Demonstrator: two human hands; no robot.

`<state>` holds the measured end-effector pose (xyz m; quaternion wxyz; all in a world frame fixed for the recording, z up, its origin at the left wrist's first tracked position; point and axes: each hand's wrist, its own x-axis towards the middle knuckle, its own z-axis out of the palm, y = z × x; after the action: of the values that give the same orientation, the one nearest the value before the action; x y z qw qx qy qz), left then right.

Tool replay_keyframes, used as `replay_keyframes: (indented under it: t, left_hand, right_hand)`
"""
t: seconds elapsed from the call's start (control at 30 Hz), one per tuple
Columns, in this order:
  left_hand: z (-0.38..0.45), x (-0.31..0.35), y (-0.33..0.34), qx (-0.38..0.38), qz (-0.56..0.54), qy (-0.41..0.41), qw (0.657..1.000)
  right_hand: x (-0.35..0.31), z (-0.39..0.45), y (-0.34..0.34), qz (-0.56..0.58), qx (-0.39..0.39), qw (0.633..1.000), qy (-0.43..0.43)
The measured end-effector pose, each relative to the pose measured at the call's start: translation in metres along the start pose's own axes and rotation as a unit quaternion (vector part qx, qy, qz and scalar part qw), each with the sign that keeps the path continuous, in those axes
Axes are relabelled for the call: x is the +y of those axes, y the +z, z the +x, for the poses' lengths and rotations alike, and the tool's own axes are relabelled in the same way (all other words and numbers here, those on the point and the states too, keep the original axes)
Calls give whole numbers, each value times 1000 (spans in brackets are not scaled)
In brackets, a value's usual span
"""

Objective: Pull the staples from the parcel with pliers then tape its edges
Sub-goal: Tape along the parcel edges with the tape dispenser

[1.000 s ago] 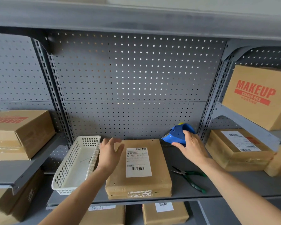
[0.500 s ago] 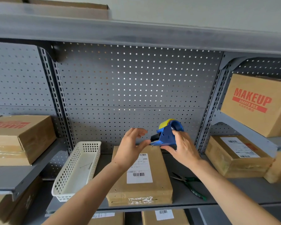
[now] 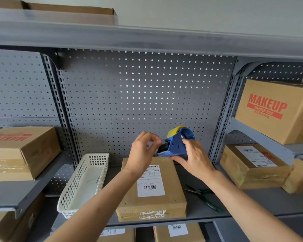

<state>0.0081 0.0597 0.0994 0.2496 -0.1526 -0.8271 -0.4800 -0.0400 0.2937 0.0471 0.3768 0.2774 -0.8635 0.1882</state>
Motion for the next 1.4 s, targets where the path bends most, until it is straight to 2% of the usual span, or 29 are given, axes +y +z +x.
replay_keyframes:
  t: [0.17,0.37,0.63,1.0,1.4]
  left_hand:
    - [7,8,0,-1,-19,9,1000]
    - [16,20,6,-16,-29,29,999]
    - [21,32,8,-59,-47,68,995]
    - [2,33,15,-145,-49,49,987]
    - [-35,32,32,-237,-34,22,971]
  right_hand:
    - [-8,-6,-13,10,16,1000,12]
    - [-11,-17,-26,-36,37,998,37]
    - [-37,-35,-52,-38,52,994,89]
    - [-83,-78,-70,-49,84,977,191]
    - [-122,-139,-74,-60,78,954,283]
